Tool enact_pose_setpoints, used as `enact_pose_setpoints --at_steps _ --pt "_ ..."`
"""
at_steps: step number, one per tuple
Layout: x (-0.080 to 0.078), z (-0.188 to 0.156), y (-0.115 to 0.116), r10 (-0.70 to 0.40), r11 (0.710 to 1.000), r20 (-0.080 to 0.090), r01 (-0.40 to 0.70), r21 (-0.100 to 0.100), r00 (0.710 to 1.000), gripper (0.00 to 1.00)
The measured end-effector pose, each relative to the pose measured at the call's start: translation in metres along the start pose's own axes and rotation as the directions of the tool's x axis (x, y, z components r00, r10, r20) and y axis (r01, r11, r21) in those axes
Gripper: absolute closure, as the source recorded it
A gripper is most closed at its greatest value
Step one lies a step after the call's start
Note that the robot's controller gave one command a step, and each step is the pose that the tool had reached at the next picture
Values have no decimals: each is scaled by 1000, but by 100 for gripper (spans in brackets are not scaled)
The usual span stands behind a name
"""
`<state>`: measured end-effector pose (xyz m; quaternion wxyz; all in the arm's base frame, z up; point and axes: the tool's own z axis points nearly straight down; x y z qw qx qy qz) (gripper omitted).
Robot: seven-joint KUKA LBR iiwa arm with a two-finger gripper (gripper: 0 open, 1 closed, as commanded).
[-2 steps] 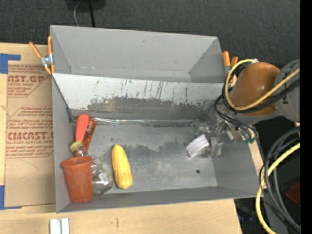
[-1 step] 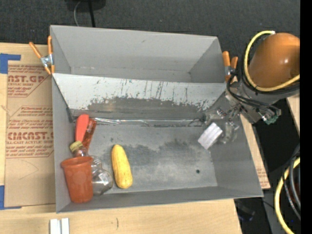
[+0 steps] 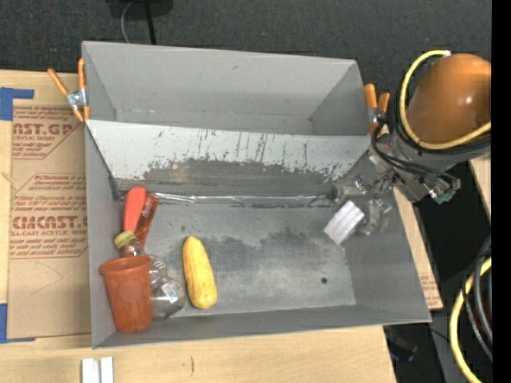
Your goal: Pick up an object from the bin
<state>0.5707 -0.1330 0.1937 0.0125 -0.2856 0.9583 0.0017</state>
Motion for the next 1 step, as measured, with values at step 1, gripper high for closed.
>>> enact_pose_setpoints --at_steps 1 --pt "6 -42 4 -2 1000 -4 2 -5 1000 100"
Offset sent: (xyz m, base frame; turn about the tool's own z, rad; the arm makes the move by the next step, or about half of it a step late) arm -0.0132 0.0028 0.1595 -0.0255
